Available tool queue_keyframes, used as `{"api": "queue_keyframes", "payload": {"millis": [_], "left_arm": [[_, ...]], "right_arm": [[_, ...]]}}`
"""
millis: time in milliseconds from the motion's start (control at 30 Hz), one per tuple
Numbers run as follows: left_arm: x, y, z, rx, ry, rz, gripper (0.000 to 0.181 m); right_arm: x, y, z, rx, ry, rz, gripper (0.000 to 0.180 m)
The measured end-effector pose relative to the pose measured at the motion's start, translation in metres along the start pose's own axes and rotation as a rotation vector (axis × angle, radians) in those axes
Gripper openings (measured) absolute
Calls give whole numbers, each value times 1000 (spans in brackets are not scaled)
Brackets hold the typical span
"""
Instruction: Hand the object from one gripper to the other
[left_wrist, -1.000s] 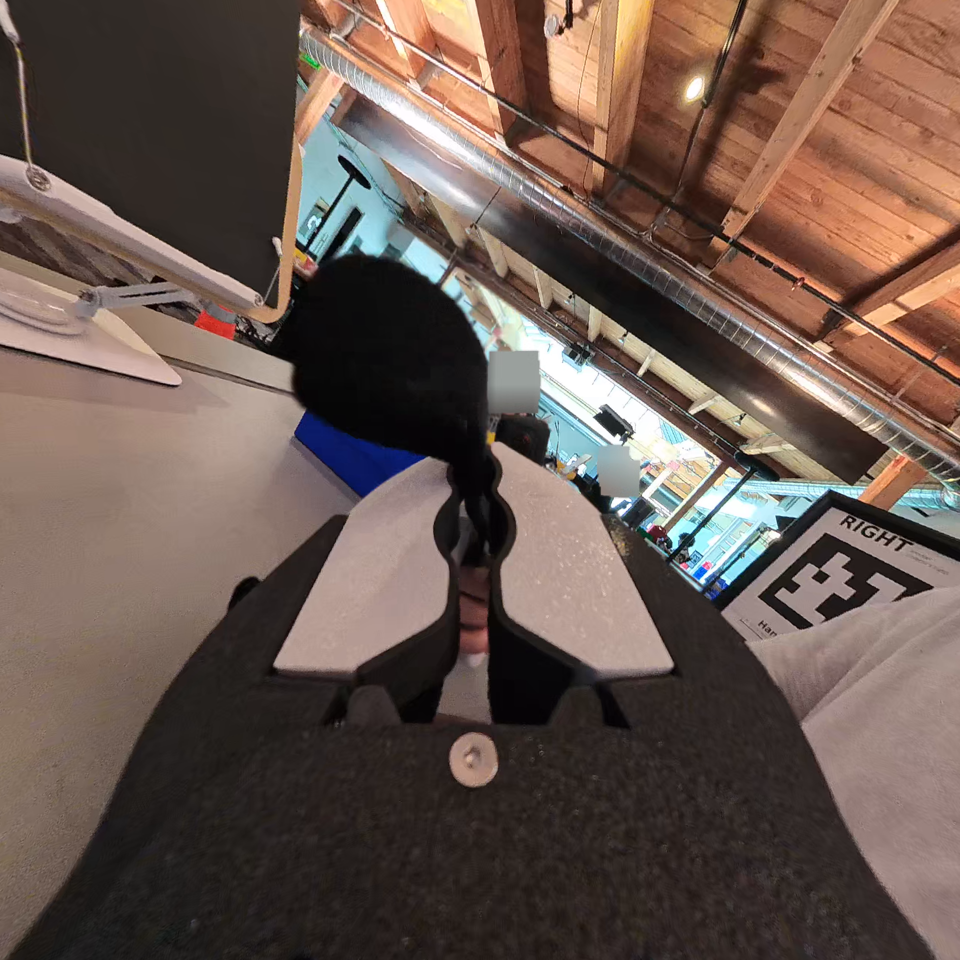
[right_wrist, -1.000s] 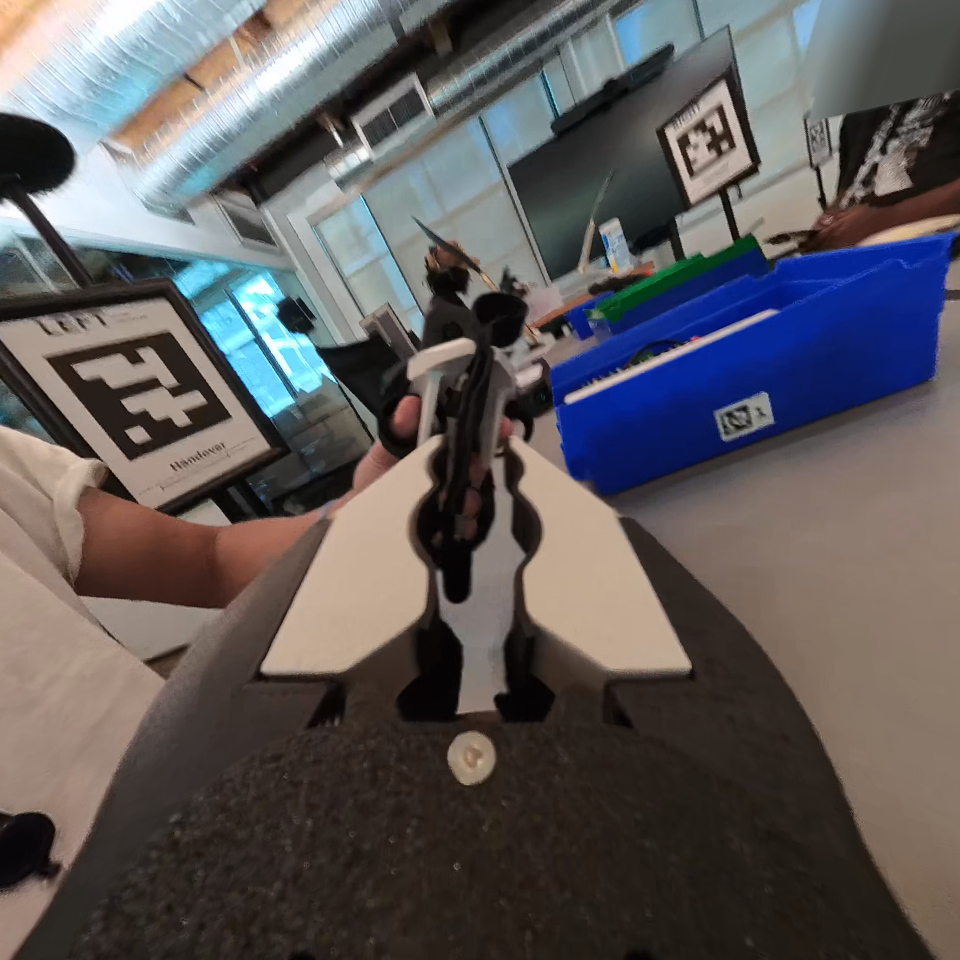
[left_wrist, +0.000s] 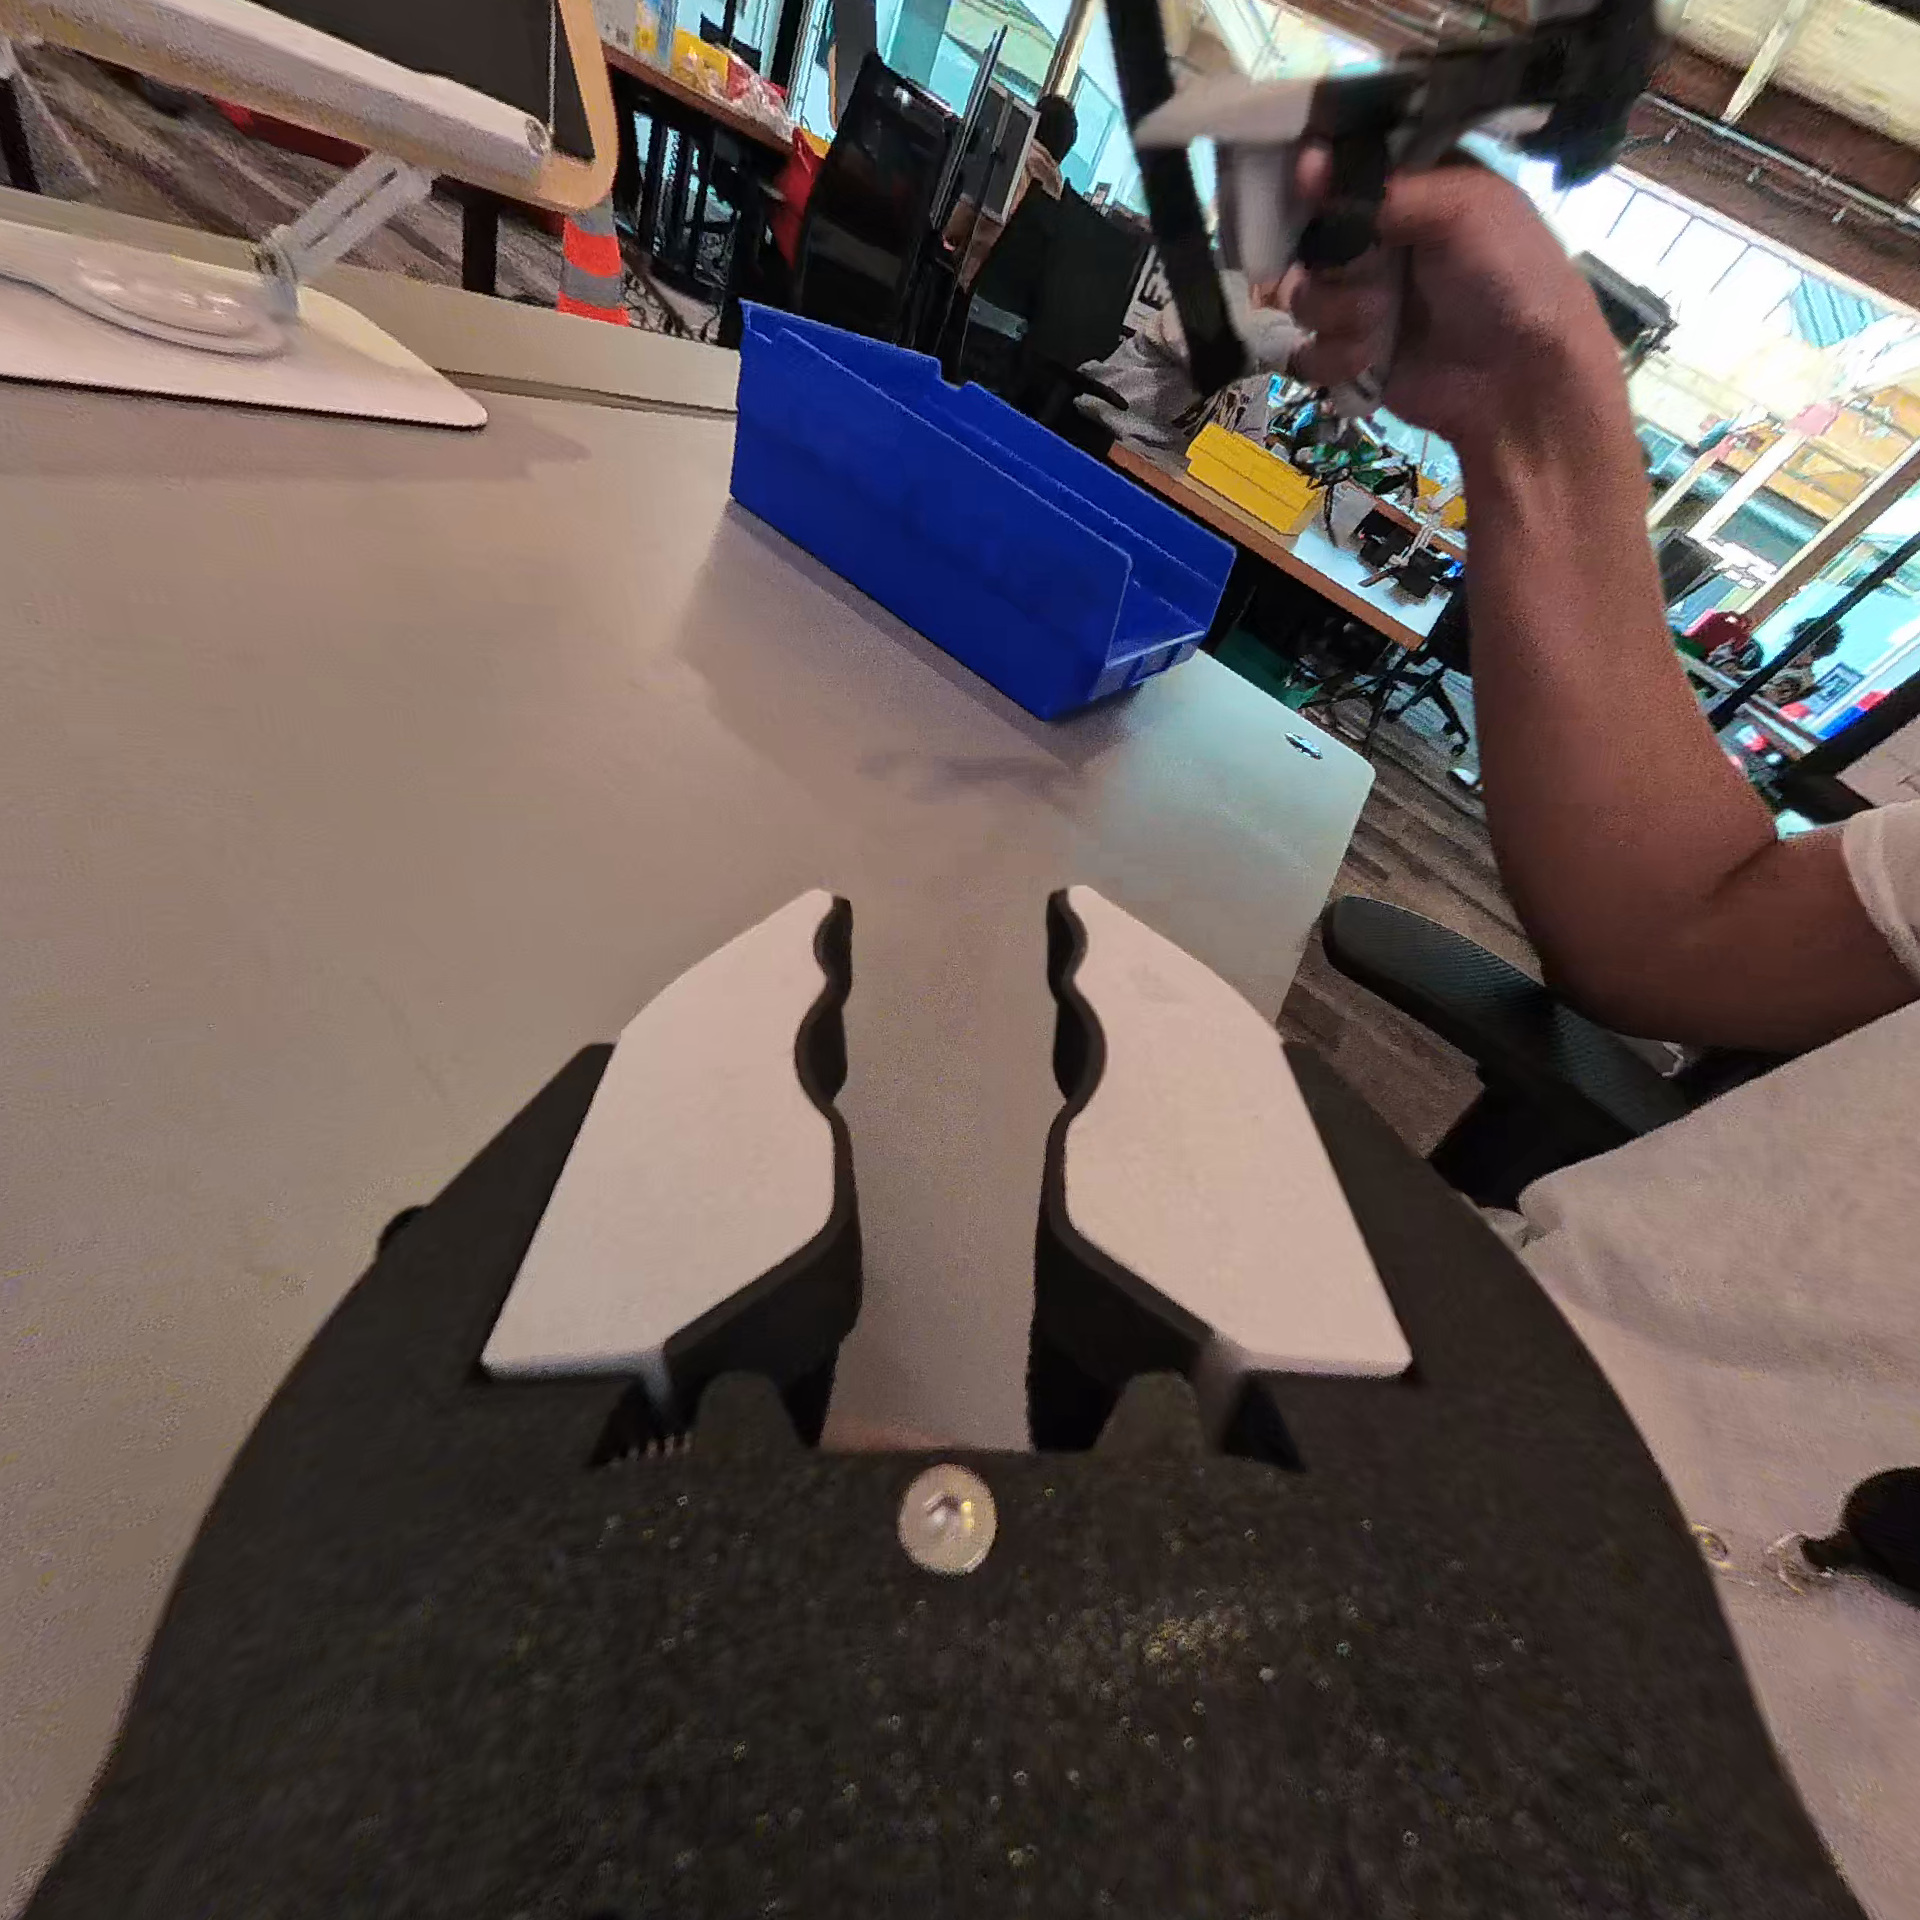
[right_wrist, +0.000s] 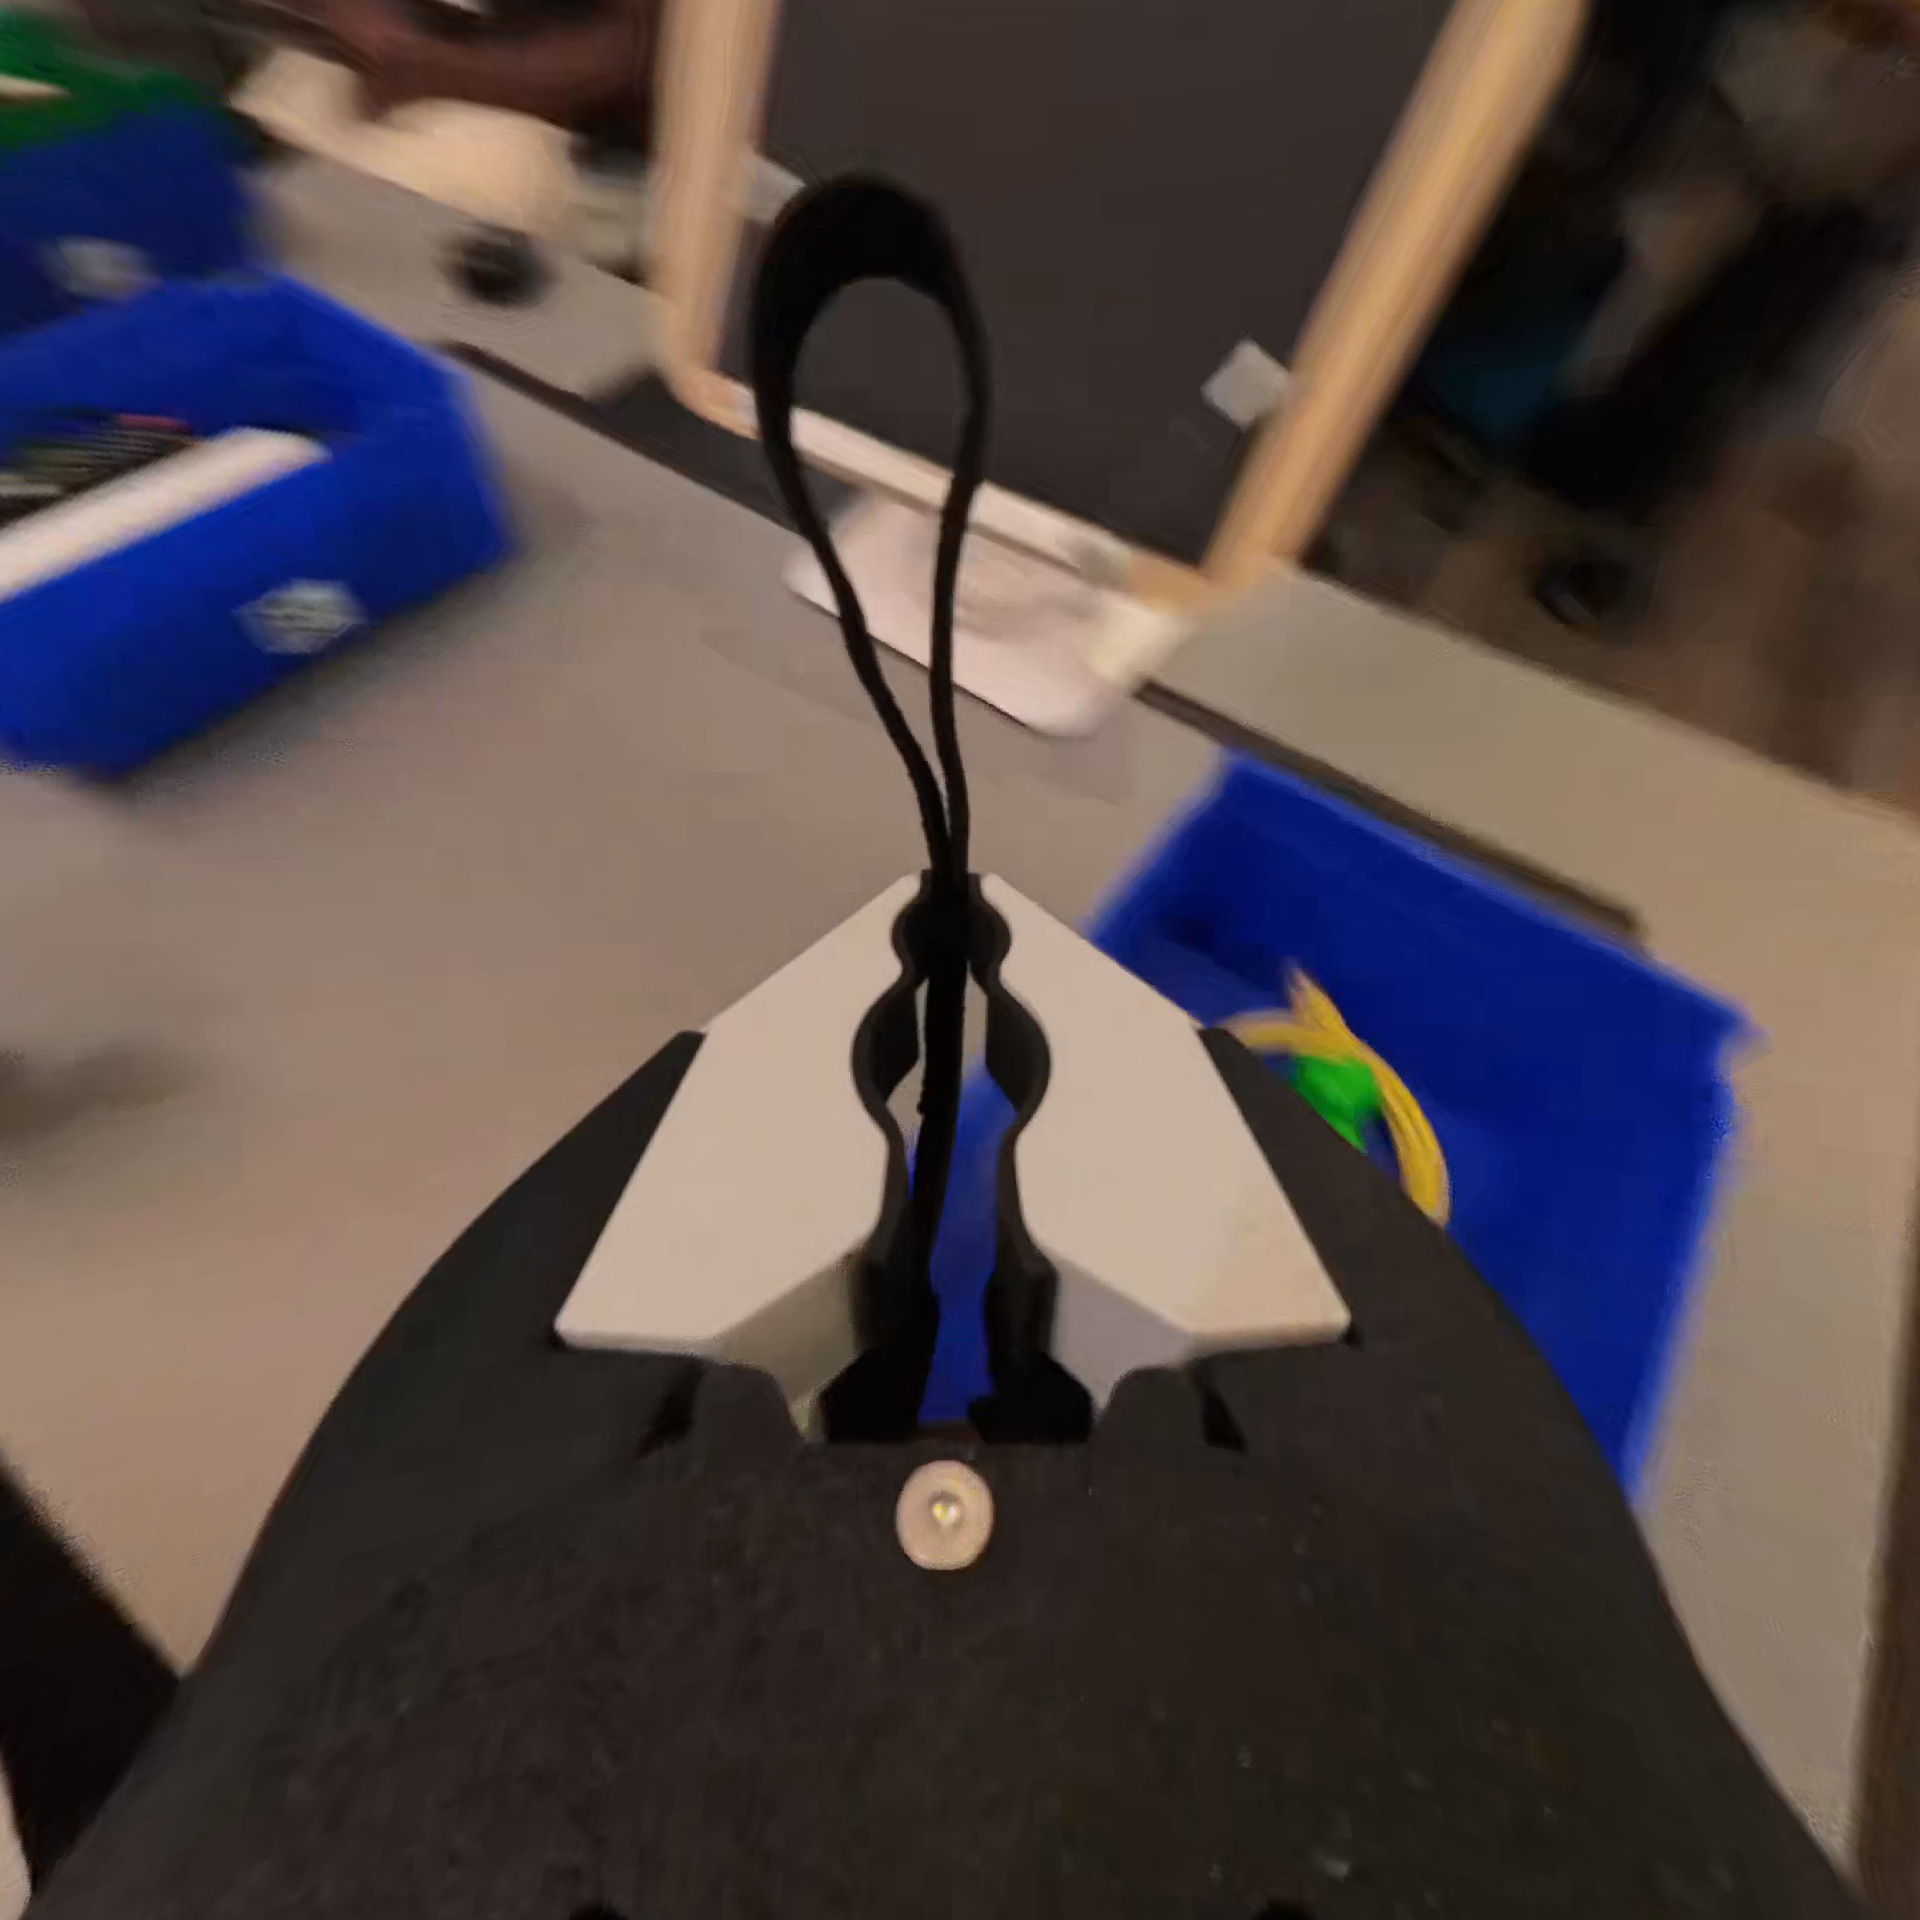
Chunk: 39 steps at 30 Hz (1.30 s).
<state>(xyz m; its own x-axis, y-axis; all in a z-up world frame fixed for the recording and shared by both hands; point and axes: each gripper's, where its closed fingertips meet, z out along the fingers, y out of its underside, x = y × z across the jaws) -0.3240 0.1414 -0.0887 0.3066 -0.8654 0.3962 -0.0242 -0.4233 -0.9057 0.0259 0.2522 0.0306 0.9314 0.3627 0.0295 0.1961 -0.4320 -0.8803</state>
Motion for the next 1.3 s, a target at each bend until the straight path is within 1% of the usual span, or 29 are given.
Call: {"api": "queue_keyframes", "payload": {"millis": [33,67,133,233,333,433,533,600,633,667,700,767,800,833,867,900,933,967,1033,1100,1133,1200,1233,1300], "left_arm": [[1,-1,1,4,7,0,35],[2,-3,2,5,11,5,34],[4,-1,5,-8,9,15,33],[7,5,8,-36,7,38,33],[7,8,9,-56,-6,65,33],[-3,21,10,-120,-50,53,33],[-10,25,9,-147,-72,27,36],[-16,22,7,-136,-117,40,36],[-19,22,5,-138,-138,53,36],[-22,21,3,-143,-165,67,36],[-24,19,-1,-142,-194,83,36],[-26,17,-8,-131,-246,118,36],[-30,17,-13,-126,-290,134,36],[-36,18,-19,-125,-338,148,36],[-39,19,-23,-127,-371,160,37],[-42,19,-27,-129,-389,172,39],[-44,18,-29,-130,-402,181,39],[-47,17,-31,-129,-411,187,40],[-50,17,-33,-126,-418,181,42],[-53,19,-34,-133,-416,162,43],[-55,19,-35,-136,-417,154,44],[-58,18,-37,-138,-429,155,45],[-59,16,-38,-139,-439,160,46],[-63,12,-43,-139,-453,168,46]], "right_arm": [[29,22,4,-60,79,87,5],[46,42,14,-97,107,184,5],[59,78,43,-146,90,354,5],[60,129,86,-294,102,385,5],[59,154,113,-357,104,413,5],[63,169,126,-402,106,431,6],[63,175,130,-397,77,457,10],[61,177,127,-406,54,458,18],[62,173,120,-413,52,453,21],[61,161,107,-403,42,433,24],[64,139,90,-357,62,395,28],[72,80,43,-187,165,273,29],[67,49,20,-92,201,213,29],[54,23,0,-2,202,164,29],[33,3,-13,81,162,128,29],[3,-9,-19,146,83,111,29],[-34,-12,-19,191,-38,100,29],[-75,-6,-14,212,-180,89,30],[-151,25,1,213,-444,98,35],[-203,66,21,199,-585,137,38],[-222,86,31,191,-621,148,38],[-243,118,49,165,-629,179,39],[-252,127,53,136,-647,186,40],[-264,134,53,93,-691,132,42]]}}
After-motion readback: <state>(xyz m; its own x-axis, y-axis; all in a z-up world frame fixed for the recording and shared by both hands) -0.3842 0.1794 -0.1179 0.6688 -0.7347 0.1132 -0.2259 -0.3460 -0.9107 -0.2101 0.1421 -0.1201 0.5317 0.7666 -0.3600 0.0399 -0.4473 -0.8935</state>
